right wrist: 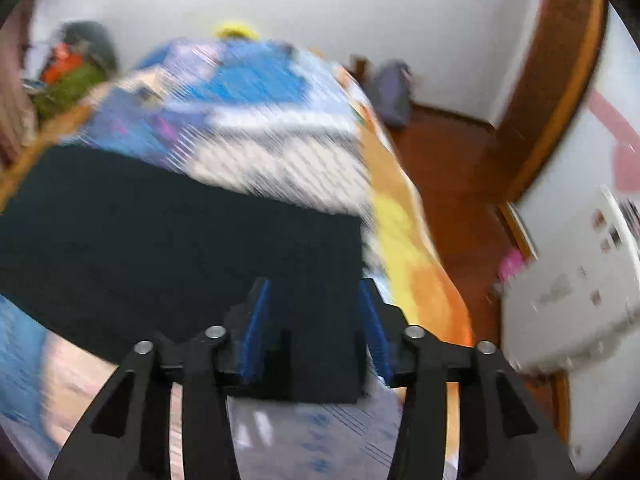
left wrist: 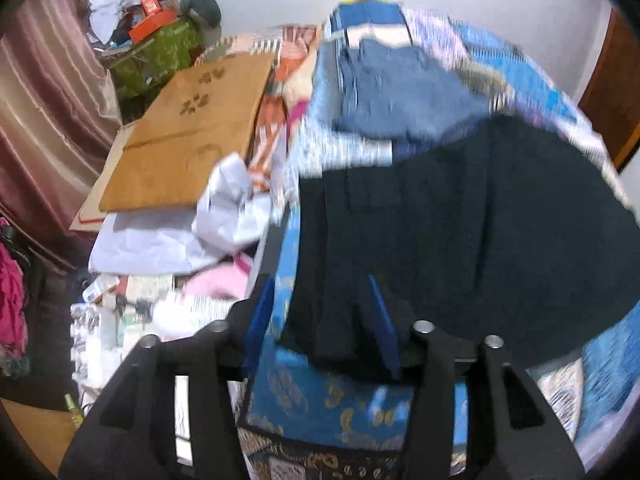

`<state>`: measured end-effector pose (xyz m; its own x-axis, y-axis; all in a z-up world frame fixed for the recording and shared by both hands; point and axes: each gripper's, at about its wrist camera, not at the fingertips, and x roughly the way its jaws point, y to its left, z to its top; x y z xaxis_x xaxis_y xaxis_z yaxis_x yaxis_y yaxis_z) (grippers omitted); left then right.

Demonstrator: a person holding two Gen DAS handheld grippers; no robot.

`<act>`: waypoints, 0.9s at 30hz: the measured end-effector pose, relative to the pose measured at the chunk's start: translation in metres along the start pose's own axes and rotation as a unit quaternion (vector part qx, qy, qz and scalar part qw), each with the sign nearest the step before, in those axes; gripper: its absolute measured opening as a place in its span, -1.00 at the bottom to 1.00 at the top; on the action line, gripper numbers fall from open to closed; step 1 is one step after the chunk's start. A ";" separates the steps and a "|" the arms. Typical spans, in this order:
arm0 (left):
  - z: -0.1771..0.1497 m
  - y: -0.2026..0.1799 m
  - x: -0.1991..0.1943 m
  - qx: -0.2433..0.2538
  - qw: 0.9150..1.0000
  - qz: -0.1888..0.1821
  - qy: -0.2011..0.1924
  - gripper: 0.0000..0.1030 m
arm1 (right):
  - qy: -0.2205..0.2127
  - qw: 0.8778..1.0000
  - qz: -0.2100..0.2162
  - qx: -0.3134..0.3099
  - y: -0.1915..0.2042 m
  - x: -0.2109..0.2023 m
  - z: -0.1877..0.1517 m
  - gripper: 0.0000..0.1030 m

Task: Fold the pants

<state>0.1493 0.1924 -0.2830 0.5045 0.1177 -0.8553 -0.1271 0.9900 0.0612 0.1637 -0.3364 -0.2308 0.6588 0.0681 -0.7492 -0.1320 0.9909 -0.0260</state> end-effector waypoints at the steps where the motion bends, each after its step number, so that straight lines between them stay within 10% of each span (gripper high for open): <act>1: 0.007 0.002 -0.002 -0.003 1.000 -0.003 -0.007 0.05 | -0.009 1.000 0.017 -0.011 0.011 -0.002 0.010 -0.09; 12: 0.075 0.025 0.073 -0.018 0.999 -0.030 0.025 0.07 | -0.032 0.964 0.221 -0.143 0.171 0.036 0.110 0.00; 25: 0.068 0.035 0.124 -0.028 0.994 -0.083 0.064 0.00 | 0.136 0.918 0.331 -0.172 0.288 0.168 0.146 0.00; 27: 0.064 0.037 0.128 -0.027 0.995 -0.071 0.065 0.00 | 0.148 0.911 0.338 -0.183 0.295 0.176 0.144 -0.28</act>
<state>0.2639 0.2489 -0.3568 0.4063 -0.0370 -0.9130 -0.1109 0.9898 -0.0894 0.3474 -0.0157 -0.2756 0.1145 0.5603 -0.8203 -0.7072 0.6259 0.3289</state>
